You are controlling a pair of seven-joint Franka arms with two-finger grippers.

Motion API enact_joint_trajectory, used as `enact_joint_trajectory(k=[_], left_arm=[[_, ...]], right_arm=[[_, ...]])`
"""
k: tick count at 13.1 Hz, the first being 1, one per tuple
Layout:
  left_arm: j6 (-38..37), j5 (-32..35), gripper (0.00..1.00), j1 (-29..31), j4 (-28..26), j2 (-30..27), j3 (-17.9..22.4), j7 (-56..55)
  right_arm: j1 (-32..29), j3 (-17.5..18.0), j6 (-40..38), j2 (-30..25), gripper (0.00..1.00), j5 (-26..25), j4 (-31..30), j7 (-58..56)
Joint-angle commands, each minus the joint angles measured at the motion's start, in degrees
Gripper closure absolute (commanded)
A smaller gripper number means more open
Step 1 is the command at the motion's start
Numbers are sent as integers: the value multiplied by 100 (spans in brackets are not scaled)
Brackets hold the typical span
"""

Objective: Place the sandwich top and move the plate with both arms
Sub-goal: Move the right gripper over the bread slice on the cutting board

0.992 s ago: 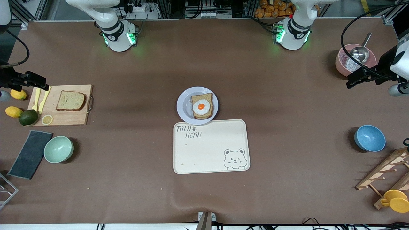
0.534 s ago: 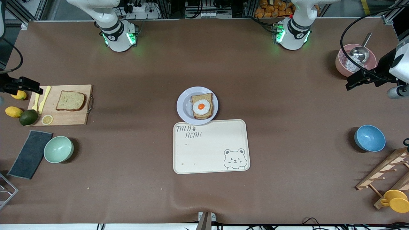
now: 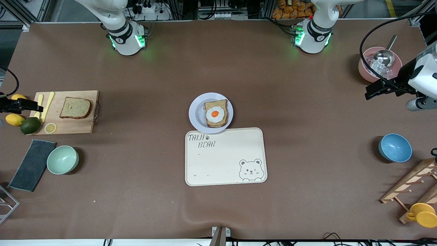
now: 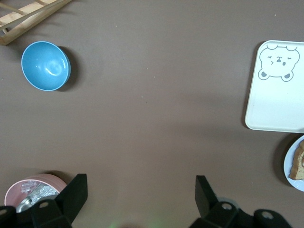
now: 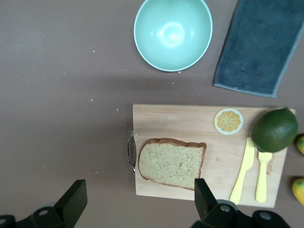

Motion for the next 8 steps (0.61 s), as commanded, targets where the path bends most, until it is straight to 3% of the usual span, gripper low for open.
enact_joint_trajectory(k=[1, 5, 8], left_arm=[[59, -14, 0, -12, -3, -17, 1, -83], [42, -14, 0, 15, -12, -52, 1, -74], [51, -14, 0, 23, -12, -43, 1, -74]], right_arm=[[-318, 80, 8, 322, 0, 155, 42, -250], [-941, 88, 262, 998, 0, 155, 42, -276], [-1091, 97, 421, 1288, 9, 190, -19, -539]])
